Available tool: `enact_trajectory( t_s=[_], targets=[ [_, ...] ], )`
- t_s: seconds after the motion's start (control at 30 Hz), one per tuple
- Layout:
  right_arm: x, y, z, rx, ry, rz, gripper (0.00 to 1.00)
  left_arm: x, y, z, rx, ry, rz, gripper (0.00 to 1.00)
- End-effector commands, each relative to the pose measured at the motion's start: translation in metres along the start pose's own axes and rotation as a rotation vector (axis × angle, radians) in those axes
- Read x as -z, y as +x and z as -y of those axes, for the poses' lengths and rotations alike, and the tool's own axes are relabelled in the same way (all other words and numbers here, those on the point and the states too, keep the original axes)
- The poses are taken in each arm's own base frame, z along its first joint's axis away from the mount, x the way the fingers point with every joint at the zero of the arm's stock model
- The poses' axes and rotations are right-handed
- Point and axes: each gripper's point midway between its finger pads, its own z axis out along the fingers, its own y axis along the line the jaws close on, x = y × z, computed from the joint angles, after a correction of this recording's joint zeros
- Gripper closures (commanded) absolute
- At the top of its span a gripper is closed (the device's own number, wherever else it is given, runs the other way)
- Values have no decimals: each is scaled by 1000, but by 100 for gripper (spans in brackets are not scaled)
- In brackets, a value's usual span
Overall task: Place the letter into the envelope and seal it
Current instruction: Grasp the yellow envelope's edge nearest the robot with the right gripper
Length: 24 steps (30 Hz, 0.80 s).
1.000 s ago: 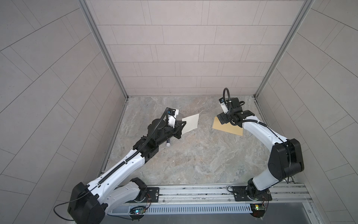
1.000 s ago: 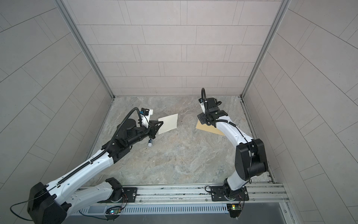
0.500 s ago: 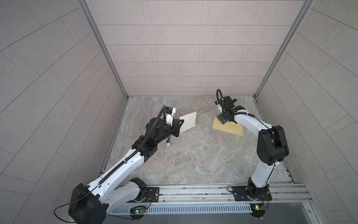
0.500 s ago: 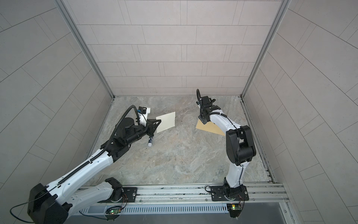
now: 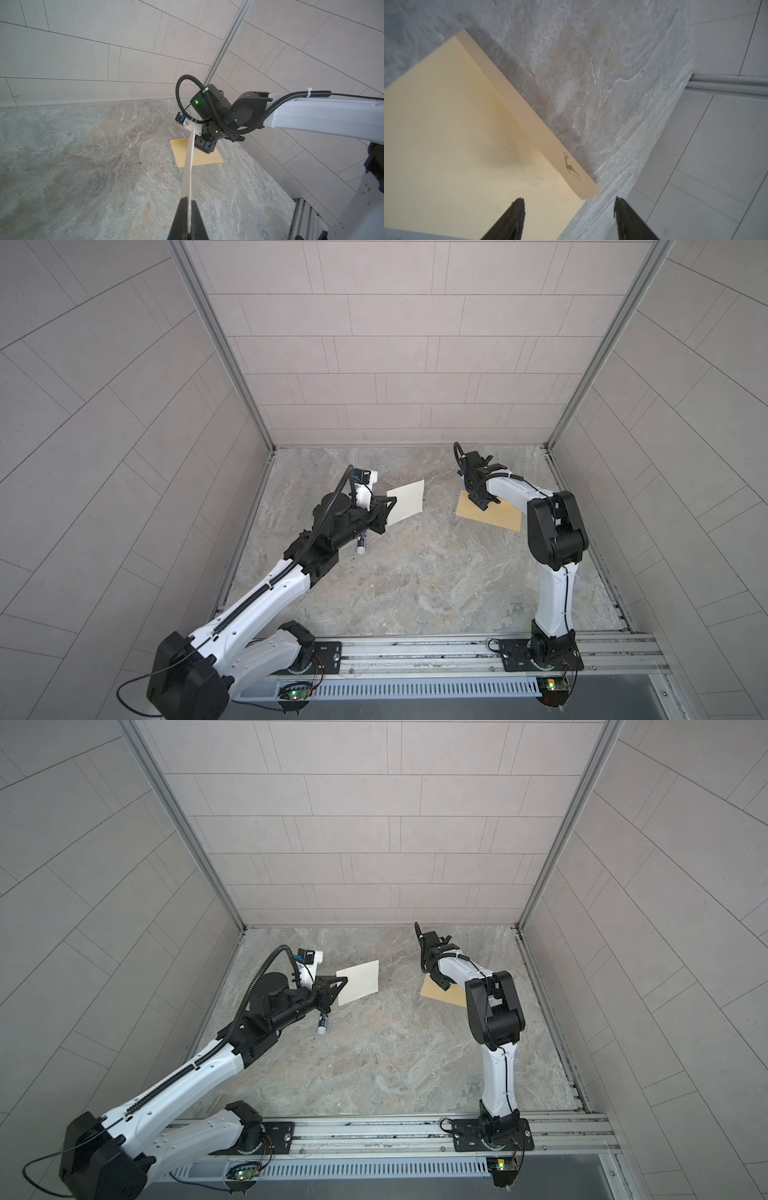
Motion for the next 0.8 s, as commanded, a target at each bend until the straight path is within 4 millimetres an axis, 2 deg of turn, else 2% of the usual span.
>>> enact_trajectory(
  t_s=[0.0, 0.4, 0.53, 0.67, 0.77],
  targets=[
    [-4, 2, 5, 46, 50, -46, 41, -1, -2, 0, 3, 14, 19, 100],
    [-23, -1, 2, 89, 50, -99, 73, -4, -2, 0, 9, 15, 20, 100],
    [-28, 1, 3, 85, 49, -115, 79, -4, -2, 0, 15, 17, 19, 100],
    [-30, 3, 5, 70, 39, -120, 87, -4, -2, 1, 22, 21, 20, 100],
    [-23, 2, 6, 38, 11, -118, 99, -3, -3, 1, 27, 24, 26, 100]
  ],
)
